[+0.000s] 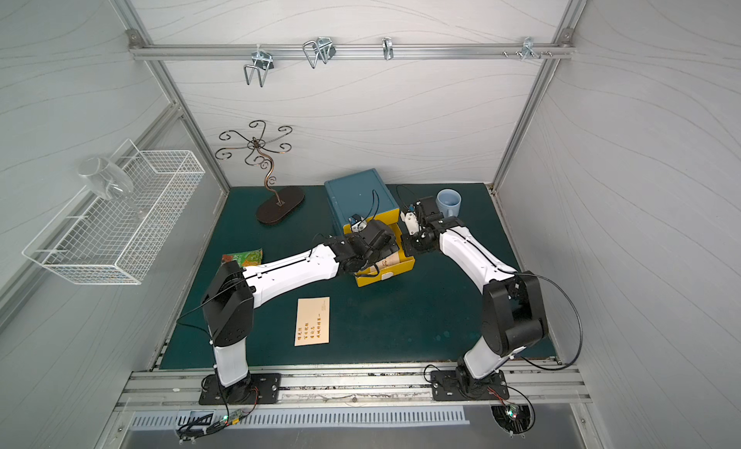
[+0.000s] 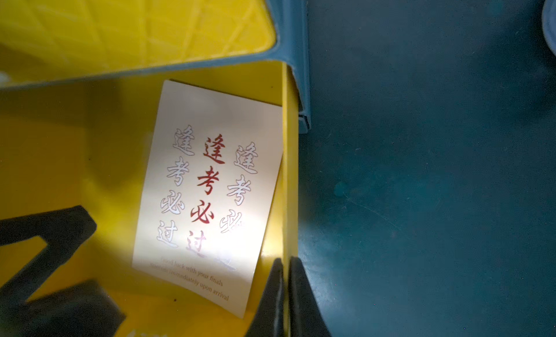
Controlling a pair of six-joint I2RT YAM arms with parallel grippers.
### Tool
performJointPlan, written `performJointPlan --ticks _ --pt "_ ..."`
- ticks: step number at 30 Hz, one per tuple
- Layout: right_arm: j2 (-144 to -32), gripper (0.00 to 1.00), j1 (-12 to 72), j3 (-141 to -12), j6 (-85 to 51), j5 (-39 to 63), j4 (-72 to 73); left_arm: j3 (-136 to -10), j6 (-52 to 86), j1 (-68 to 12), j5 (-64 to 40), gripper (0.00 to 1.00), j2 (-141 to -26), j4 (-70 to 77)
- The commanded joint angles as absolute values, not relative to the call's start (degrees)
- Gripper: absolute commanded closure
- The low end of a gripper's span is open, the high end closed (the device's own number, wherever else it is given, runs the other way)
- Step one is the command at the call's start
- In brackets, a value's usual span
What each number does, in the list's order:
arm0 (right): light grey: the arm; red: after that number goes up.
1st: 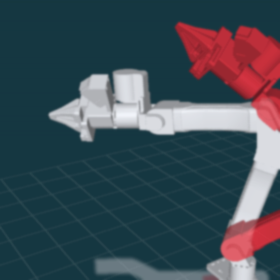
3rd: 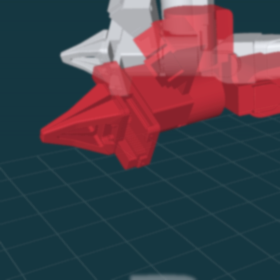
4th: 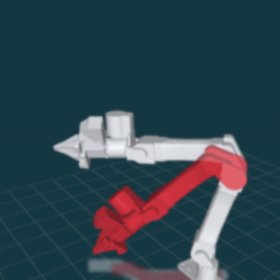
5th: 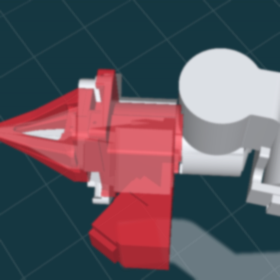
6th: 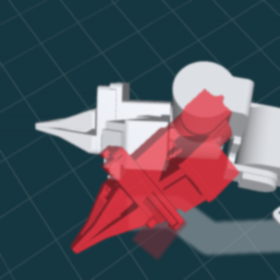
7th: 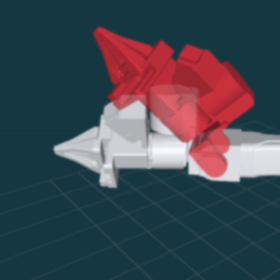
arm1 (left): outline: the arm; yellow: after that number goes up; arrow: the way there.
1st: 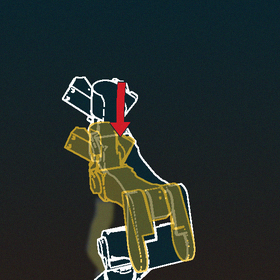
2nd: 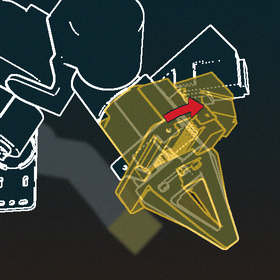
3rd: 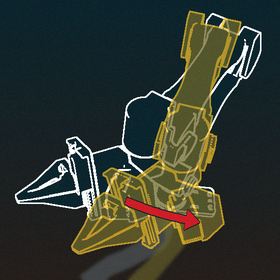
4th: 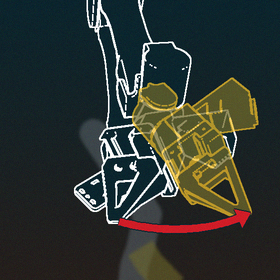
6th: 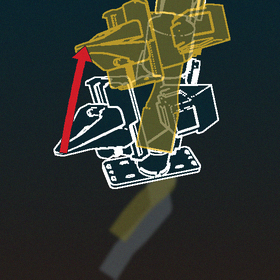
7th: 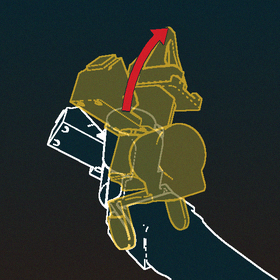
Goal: Take the postcards out of the drawer
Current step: Pick up the postcard from the drawer.
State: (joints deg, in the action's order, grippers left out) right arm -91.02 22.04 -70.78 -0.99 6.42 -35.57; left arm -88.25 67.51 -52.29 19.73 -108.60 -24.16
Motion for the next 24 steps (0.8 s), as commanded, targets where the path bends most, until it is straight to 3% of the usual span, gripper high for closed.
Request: performJointPlan --ticks 1,24 --pt "-89.6 0.92 21.8 -70.5 -0.3 7.1 -37.6 -89.8 66.6 -52.0 20.5 0.05 -109.6 -24.7" --pt "-91.1 0.92 21.8 -71.2 0.1 7.4 -36.7 -88.0 67.9 -52.1 17.4 0.04 -111.0 -26.5"
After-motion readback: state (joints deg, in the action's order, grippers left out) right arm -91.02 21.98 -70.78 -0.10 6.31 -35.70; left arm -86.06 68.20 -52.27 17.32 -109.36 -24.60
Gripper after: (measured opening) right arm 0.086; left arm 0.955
